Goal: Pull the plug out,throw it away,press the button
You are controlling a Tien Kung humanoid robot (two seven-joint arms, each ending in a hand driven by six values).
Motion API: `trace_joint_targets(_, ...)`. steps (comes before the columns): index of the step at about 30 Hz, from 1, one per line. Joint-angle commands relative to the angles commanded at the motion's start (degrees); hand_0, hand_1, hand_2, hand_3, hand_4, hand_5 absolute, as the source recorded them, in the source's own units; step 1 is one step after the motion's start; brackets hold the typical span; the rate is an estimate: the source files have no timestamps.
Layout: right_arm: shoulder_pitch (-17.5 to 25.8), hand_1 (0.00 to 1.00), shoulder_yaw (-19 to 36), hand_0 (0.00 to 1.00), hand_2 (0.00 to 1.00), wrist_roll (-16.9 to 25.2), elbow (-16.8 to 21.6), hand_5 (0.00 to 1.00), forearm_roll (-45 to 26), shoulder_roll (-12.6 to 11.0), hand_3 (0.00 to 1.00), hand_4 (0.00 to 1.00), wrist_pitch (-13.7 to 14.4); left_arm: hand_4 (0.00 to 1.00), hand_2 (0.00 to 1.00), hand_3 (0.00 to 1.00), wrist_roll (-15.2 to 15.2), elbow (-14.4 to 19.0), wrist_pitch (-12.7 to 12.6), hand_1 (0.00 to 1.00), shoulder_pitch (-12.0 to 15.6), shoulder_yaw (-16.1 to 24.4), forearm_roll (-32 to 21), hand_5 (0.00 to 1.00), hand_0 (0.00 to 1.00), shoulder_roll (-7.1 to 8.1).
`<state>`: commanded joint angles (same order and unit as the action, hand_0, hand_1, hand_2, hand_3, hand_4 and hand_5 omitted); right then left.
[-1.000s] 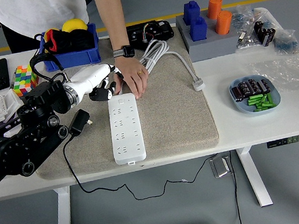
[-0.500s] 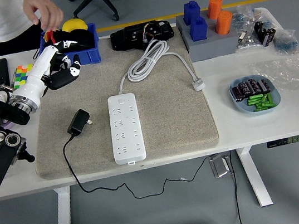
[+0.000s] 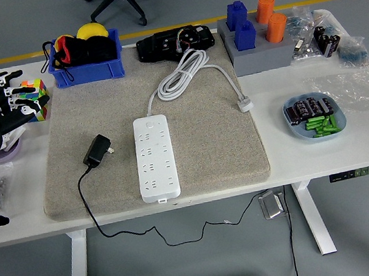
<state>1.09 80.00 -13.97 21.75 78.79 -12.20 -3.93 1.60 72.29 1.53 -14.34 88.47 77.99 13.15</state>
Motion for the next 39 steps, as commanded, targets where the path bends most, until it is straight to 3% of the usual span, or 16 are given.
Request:
trace_joint_targets(9, -0.1, 0.746, -0.1, 0.785, 0.741, 0.0, 0.0, 0.782, 0.2, -0.1, 0.744, 0.803, 0.0, 0.971, 0.802, 0.860, 1.7, 0.3, 1.1, 0.817, 0.1, -1.5, 0.5, 0.393, 0.828, 0.33)
trace_joint_targets(10, -0.1, 0.745, -0.2, 0.785, 0.741, 0.0, 0.0, 0.782, 0.2, -0.1, 0.744, 0.803, 0.0, 0.981, 0.773, 0.861, 1.7, 0.4, 1.1, 0.777, 0.1, -1.4, 0.5, 0.415, 0.811, 0.36)
trace_joint_targets(15, -0.3, 0.745, -0.3, 0.785, 0.741, -0.1, 0.0, 0.782, 0.1, -0.2, 0.744, 0.803, 0.1, 0.981, 0.773, 0.861, 2.2, 0.7, 1.4, 0.777, 0.3, -0.9, 1.0, 0.415, 0.811, 0.60)
trace_joint_targets(16, -0.3, 0.745, -0.3, 0.785, 0.741, -0.1, 0.0, 0.782, 0.0, -0.2, 0.744, 0.802, 0.1, 0.966, 0.723, 0.868, 2.3, 0.7, 1.5, 0.729, 0.3, -0.9, 1.0, 0.407, 0.775, 0.63)
trace_joint_targets(39, -0.4, 0.745, -0.5, 0.785, 0.741, 0.0, 0.0, 0.786, 0.0, 0.1, 0.744, 0.799, 0.2, 0.948, 0.694, 0.879, 4.7, 1.5, 3.0, 0.677, 1.4, -1.6, 1.8, 0.402, 0.745, 1.05)
